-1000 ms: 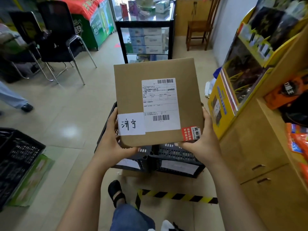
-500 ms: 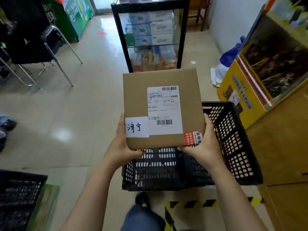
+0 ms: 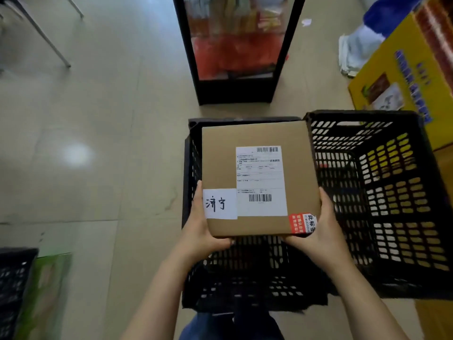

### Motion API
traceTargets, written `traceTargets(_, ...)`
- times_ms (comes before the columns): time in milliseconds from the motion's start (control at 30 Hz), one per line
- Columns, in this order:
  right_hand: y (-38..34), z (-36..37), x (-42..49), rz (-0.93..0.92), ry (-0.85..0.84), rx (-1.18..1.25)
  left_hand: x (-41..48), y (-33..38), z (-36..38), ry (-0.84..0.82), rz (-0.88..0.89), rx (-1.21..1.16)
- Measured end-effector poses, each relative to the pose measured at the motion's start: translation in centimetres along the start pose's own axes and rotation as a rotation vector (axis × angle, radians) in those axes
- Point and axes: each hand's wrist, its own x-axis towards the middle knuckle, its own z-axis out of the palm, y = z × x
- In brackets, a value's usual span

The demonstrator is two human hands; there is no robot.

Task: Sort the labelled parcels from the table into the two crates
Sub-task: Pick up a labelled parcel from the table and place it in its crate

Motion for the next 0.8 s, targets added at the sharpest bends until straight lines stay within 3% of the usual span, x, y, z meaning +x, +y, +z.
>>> traceTargets(300, 9.3, 6.9, 6.4, 0.092, -0.072, -0.022, 7.1, -11.0, 4.8, 0.040, -0.120, -0.049)
traceTargets(500, 11.8, 9.4, 9.9, 0.152, -0.134, -0.048, 10.0, -13.2, 6.6, 0.116, -0.183, -0.004)
traceTargets(800, 14.4, 12.4, 14.9, 0.169, -0.082, -0.061, 14.5, -16.5, 8.3, 0.200, -0.264, -0.030)
